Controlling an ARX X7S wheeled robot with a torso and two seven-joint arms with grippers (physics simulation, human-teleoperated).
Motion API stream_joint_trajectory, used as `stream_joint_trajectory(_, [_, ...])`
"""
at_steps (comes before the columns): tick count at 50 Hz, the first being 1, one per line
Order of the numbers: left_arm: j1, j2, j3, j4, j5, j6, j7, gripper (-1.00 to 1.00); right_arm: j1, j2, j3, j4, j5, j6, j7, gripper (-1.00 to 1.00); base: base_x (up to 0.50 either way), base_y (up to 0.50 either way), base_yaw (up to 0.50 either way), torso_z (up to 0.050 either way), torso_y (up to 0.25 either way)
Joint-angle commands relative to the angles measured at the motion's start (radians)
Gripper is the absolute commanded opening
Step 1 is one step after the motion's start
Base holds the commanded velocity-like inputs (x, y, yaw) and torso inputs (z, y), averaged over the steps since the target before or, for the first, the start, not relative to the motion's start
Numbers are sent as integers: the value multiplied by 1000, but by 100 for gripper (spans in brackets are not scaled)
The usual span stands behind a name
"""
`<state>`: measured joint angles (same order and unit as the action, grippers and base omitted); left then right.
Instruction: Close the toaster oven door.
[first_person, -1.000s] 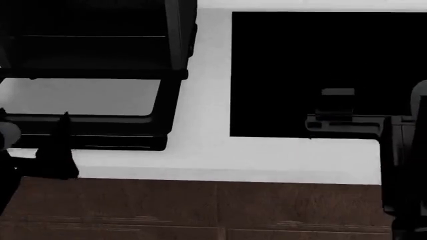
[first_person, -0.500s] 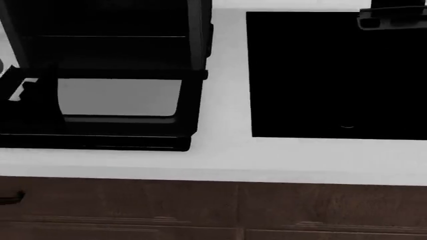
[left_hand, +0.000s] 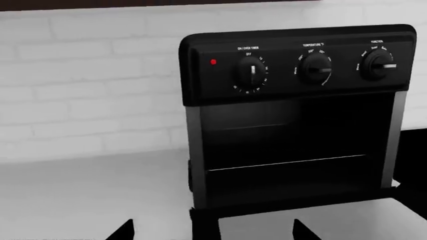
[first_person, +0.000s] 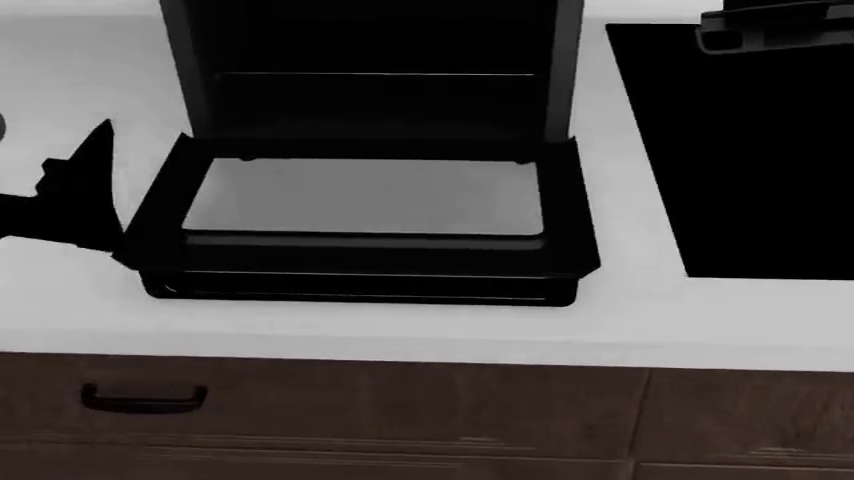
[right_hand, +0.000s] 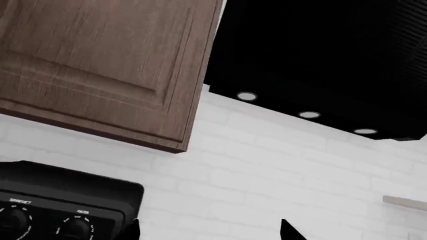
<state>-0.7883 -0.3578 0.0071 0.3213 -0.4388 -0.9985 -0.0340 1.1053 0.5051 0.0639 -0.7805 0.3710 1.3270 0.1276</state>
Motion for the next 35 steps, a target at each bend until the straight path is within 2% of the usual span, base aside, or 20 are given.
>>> stream_joint_trajectory(1, [3,-6,10,0,0,7,3,100,-1,0,0,0,10,1,-3,100,0,500,0,0,0])
stream_joint_trajectory(4, [3,-5,9,-3,-2,10,3,100,-6,-1,6,-1,14,-1,-5,100,0,435,0,0,0])
stream_joint_trajectory(15, [1,-6,9,-8,-6,16,4,100,-8,-11,13,7,25,-4,-9,100,0,0,0,0,0])
stream_joint_trajectory(25, [3,-11,9,0,-10,12,0,100,-3,-7,4,0,31,7,-4,100,312,9,0,0,0])
stream_joint_trajectory(35, [1,-13,15,-11,-8,23,2,100,-2,-3,7,-1,37,12,-4,100,356,151,0,0,0])
